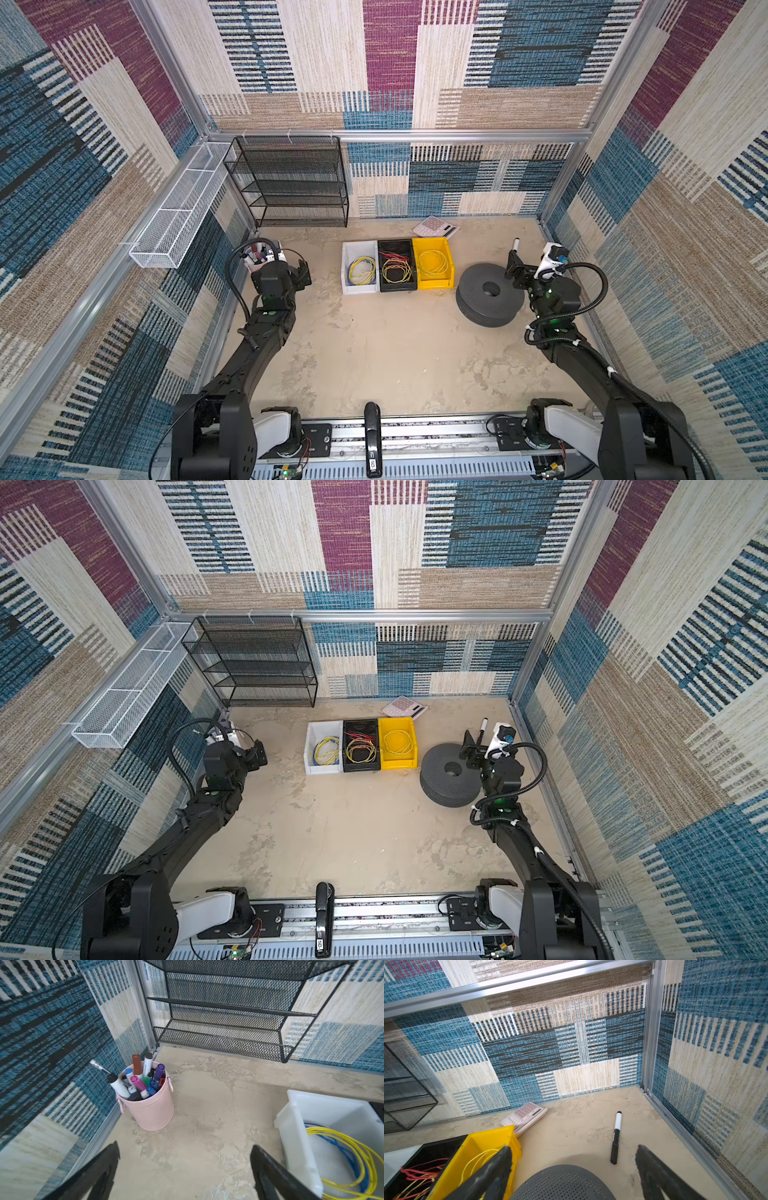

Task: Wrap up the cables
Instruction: 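Raise both arms from rest and move the right gripper toward the grey spool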

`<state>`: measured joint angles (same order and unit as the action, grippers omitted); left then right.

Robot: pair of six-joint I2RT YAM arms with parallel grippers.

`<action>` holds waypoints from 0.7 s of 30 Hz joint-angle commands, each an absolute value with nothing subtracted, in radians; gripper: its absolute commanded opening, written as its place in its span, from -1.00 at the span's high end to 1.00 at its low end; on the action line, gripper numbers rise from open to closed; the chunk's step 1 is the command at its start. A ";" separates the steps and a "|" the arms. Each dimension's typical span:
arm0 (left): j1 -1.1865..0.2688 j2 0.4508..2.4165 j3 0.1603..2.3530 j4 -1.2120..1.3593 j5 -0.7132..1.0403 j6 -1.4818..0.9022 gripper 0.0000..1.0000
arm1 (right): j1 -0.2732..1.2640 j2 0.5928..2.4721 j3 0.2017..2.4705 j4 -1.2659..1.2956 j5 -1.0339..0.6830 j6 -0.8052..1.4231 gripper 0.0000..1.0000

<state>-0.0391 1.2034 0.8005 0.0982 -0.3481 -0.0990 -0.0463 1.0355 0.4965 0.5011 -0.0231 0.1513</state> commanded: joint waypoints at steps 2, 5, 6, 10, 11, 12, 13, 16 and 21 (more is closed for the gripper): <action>-0.085 1.197 0.952 -0.397 -0.458 -0.304 -0.96 | -0.046 0.939 0.542 0.182 -0.146 0.222 -0.87; -0.130 1.184 0.978 -0.508 -0.423 -0.407 -0.80 | -0.050 0.888 0.569 0.039 -0.182 0.246 -0.87; -0.150 1.176 0.979 -0.532 -0.417 -0.435 -0.79 | -0.056 0.880 0.579 -0.002 -0.192 0.251 -0.87; -0.223 1.146 0.984 -0.571 -0.379 -0.480 -0.79 | -0.174 0.932 0.623 -0.097 -0.346 0.301 -0.88; -0.237 1.140 0.991 -0.576 -0.365 -0.482 -0.80 | -0.217 0.956 0.620 -0.096 -0.401 0.322 -0.89; -0.248 1.136 1.002 -0.584 -0.348 -0.481 -0.80 | -0.260 0.976 0.610 -0.085 -0.454 0.343 -0.89; -0.255 1.131 1.011 -0.588 -0.330 -0.480 -0.80 | -0.294 0.991 0.599 -0.066 -0.492 0.361 -0.90; -0.261 1.121 1.039 -0.606 -0.260 -0.479 -0.80 | -0.432 1.059 0.590 -0.031 -0.636 0.391 -0.91; -0.262 1.107 1.071 -0.619 -0.181 -0.476 -0.80 | -0.523 1.160 0.535 0.112 -0.755 0.468 -0.86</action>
<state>-0.2623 1.1156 1.0557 -0.5919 -0.2470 -0.4530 -0.5098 1.1229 0.5549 0.0090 -0.6151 0.4019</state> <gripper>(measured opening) 0.896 0.938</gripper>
